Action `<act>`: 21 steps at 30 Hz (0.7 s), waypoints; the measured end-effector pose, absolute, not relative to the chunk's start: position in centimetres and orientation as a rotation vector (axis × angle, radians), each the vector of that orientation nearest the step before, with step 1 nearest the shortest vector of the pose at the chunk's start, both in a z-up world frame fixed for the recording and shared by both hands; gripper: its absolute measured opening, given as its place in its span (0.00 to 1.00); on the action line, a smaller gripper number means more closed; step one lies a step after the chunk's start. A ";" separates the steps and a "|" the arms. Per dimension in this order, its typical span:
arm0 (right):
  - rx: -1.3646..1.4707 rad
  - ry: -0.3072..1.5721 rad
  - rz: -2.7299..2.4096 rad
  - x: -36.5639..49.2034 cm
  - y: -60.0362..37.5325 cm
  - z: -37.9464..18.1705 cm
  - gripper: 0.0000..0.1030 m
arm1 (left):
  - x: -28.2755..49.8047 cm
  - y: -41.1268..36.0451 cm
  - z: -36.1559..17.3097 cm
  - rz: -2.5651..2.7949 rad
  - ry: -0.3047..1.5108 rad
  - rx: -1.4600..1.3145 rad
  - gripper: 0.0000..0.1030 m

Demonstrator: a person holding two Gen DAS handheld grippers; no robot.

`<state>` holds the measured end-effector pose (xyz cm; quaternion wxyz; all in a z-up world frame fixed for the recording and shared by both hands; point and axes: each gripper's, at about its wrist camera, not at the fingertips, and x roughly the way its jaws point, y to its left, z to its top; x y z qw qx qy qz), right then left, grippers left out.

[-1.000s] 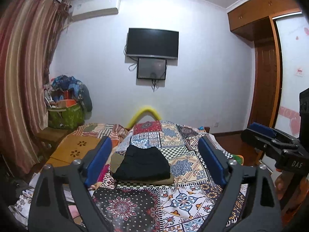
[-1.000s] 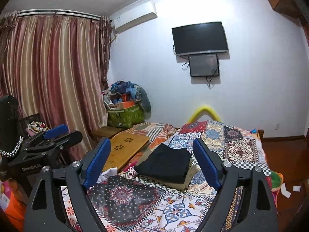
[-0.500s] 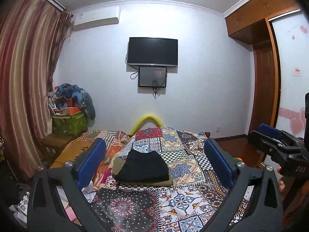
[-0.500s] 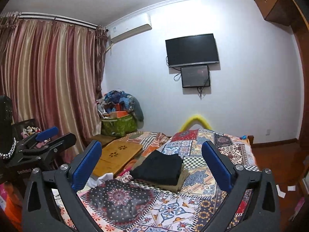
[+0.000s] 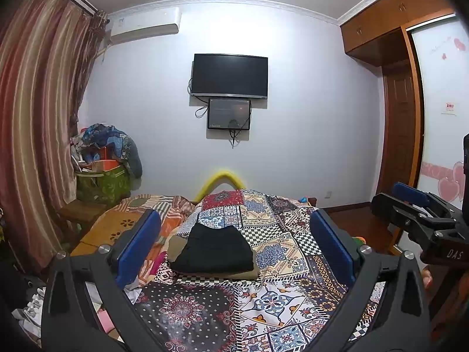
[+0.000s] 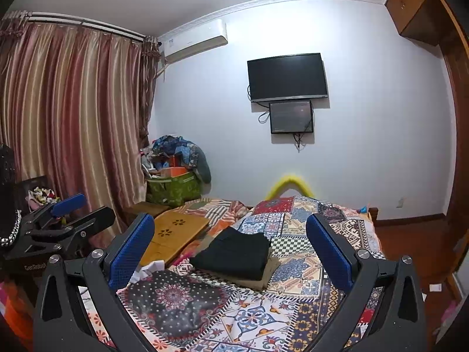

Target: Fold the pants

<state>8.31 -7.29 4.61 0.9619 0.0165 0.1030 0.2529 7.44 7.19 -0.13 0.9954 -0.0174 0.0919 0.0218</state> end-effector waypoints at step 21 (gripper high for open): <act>0.028 0.223 0.510 8.2 -7.7 4.7 1.00 | 7.9 7.1 -0.7 0.040 0.192 -0.041 1.00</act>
